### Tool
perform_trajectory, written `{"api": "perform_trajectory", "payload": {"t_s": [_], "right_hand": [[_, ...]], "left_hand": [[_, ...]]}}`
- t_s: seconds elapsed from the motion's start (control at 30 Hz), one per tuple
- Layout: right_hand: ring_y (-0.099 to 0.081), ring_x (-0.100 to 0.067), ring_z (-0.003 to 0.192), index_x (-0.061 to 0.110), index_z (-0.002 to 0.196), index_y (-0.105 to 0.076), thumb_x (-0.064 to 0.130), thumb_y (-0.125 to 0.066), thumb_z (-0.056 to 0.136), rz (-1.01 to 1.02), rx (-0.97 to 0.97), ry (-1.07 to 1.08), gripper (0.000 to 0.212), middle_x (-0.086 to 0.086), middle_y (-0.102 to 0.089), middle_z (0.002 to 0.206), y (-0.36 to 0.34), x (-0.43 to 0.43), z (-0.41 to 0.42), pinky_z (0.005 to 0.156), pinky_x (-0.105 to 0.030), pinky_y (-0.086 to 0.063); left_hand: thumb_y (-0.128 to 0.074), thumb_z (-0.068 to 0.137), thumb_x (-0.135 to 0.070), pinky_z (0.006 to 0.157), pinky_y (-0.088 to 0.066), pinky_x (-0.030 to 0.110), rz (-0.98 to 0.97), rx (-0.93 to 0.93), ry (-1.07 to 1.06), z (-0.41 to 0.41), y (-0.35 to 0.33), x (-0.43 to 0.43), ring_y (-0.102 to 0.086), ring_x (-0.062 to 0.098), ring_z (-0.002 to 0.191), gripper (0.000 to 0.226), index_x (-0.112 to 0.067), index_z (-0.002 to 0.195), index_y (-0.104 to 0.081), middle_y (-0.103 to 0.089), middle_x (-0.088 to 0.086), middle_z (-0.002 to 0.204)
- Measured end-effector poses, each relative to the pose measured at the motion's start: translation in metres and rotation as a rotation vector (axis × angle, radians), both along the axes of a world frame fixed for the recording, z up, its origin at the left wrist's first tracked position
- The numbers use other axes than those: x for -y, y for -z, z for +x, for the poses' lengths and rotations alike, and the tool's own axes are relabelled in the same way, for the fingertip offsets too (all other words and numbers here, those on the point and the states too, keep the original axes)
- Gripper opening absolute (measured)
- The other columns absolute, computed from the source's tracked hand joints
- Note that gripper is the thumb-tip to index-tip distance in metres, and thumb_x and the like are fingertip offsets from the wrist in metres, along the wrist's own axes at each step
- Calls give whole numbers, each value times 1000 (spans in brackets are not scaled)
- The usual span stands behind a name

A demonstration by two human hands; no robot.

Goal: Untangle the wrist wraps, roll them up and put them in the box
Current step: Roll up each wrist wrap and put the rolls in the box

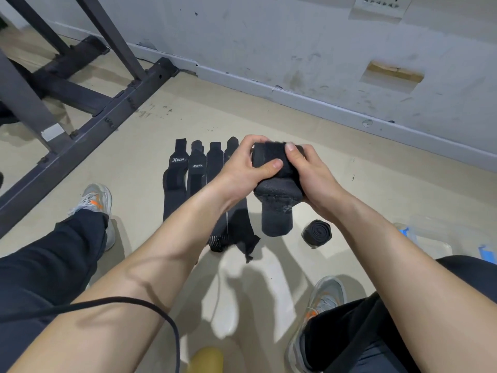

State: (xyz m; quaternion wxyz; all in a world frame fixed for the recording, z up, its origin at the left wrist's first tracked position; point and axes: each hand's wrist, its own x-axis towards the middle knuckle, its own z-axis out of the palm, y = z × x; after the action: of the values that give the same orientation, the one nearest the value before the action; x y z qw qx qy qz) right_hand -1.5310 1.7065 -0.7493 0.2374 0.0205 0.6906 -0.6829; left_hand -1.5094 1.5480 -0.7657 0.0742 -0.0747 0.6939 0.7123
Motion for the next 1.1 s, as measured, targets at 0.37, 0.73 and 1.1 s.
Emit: {"api": "perform_trajectory", "payload": {"t_s": [0.37, 0.73, 1.1], "right_hand": [[-70, -23, 86, 30, 130, -50, 31, -53, 106, -84, -67, -54, 24, -4, -72, 99, -5, -5, -2, 80, -47, -59], [-70, -12, 67, 25, 96, -70, 45, -46, 105, -111, 111, -82, 32, 9, -73, 73, -13, -7, -4, 68, -34, -57], [-62, -17, 64, 16, 110, -51, 21, -77, 90, 146, -46, -56, 33, 0, -64, 77, -1, -7, -3, 64, -35, -59]], "left_hand": [[-70, 97, -22, 80, -59, 36, 182, 118, -89, -7, -14, 1, -74, 23, 88, 35, 0, 124, -65, -76, 11, 100], [-71, 96, -12, 63, -59, 33, 56, 22, -110, -7, -8, -2, -70, 14, 82, 29, -20, 122, -61, -69, 0, 105], [-68, 99, -15, 86, -63, 48, 284, 142, -393, -15, -13, 15, -74, 32, 107, 26, -6, 122, -61, -71, 16, 123]]}}
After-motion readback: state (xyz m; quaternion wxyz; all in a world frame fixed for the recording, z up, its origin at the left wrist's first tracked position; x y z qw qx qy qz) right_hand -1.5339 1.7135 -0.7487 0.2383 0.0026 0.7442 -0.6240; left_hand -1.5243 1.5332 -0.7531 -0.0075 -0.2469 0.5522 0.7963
